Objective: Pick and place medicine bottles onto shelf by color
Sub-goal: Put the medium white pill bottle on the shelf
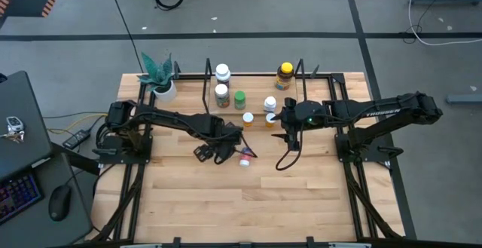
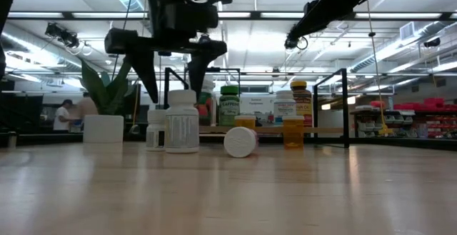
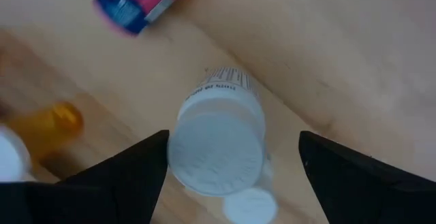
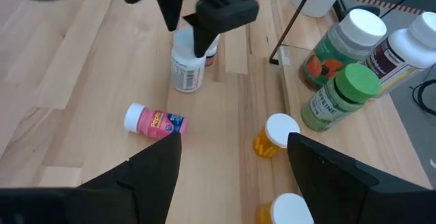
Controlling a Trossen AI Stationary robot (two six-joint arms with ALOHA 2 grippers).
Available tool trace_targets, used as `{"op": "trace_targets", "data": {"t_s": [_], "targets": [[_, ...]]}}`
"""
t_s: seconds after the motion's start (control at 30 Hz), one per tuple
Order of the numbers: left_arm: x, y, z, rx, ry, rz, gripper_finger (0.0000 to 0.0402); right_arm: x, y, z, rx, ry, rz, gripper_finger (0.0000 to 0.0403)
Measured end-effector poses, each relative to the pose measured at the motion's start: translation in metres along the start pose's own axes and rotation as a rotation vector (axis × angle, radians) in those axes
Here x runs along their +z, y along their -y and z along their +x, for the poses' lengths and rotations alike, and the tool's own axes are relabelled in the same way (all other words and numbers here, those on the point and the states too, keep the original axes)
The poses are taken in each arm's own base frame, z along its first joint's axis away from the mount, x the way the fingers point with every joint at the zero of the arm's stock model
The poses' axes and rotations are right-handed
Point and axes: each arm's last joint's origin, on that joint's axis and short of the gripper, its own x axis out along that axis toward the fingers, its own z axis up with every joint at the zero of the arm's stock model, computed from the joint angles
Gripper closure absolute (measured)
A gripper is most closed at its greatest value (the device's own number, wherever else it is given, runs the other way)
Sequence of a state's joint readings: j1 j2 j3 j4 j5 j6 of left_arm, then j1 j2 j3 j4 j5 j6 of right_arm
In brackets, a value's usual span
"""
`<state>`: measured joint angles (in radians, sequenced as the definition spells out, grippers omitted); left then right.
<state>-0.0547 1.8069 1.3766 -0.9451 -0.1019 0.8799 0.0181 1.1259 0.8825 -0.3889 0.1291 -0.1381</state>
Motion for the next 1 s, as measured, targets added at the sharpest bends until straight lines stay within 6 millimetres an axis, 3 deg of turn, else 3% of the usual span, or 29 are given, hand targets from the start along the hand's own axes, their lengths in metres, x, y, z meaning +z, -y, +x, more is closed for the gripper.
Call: {"op": "trace_targets", "data": {"t_s": [0.33, 0.6, 1.0], "targets": [[-0.0006, 0.0009, 0.0022, 0.002, -0.005, 0.389, 0.0072, -0.0001, 0.0, 0.0, 0.0, -0.001, 0.003, 0.0128], [-0.0036, -0.0022, 0.0025, 0.017, -0.024, 0.41, 0.0088, -0.0001, 0.0, 0.0, 0.0, -0.001, -0.002, 0.0128], [-0.0019, -0.0014, 0.0023, 0.022, -0.023, 0.456, 0.0186, -0.0002, 0.0, 0.0, 0.001, -0.002, -0.004, 0.0128]]}}
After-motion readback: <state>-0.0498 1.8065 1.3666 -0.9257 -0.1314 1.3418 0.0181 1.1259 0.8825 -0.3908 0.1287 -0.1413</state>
